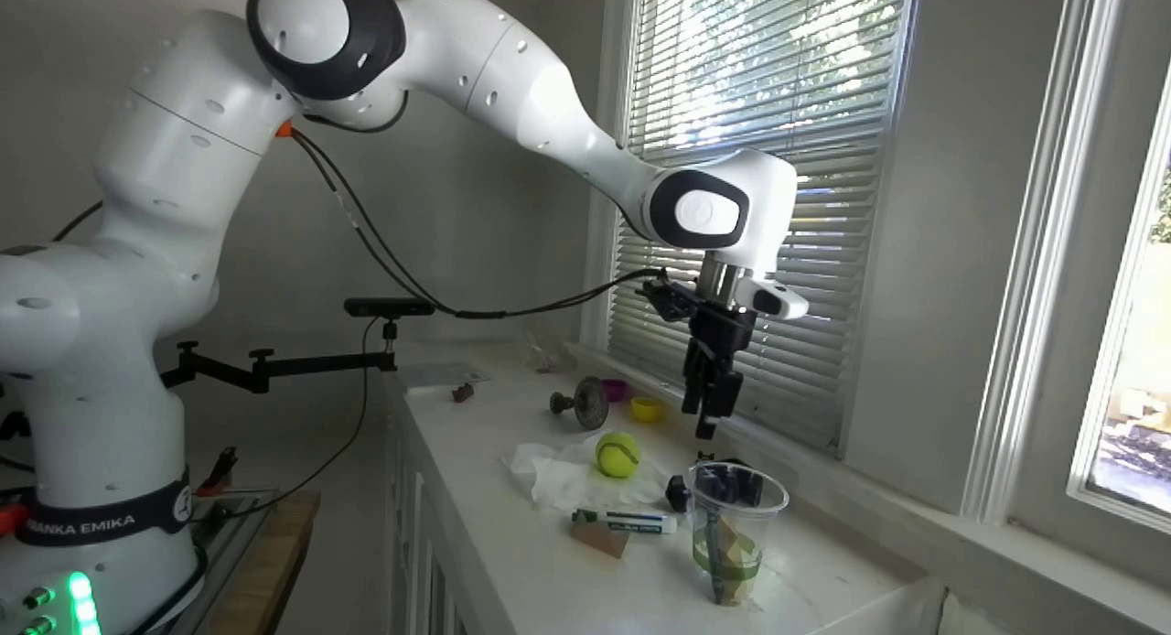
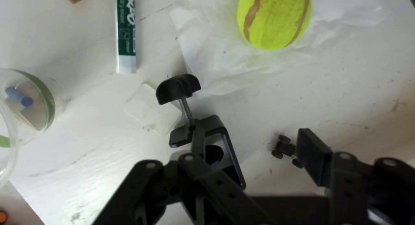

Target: Move the black object to the left

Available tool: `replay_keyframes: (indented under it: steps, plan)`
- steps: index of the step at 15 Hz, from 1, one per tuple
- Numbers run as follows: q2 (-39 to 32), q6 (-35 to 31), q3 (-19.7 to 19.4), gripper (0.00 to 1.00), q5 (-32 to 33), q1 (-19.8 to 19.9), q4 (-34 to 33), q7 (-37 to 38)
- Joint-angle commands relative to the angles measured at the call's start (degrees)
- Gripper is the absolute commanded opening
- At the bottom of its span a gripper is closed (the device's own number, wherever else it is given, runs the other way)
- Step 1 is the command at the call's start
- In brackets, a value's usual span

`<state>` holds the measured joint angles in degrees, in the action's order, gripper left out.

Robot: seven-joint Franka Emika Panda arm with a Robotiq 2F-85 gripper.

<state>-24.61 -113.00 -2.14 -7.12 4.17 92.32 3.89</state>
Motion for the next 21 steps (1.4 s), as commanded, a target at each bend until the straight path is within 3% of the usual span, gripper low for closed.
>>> replay_keyframes:
  steps: [1,6,12,16,21]
  plan:
    - [-2.09,0.62,0.72,0.74,-0.92,1.73,-2.83,-7.2]
    - [-0.67,-0.26,0.26,0.83,-0.44,2.91,0.85,-11.39]
    - [3.52,-2.31,-0.2,0.8,-0.65,4.35,9.13,-13.32]
    - [6.79,-3.44,-0.28,0.85,-1.1,4.69,14.53,-14.19]
    - [9.52,-4.79,-0.17,0.83,-1.68,4.0,18.08,-13.52]
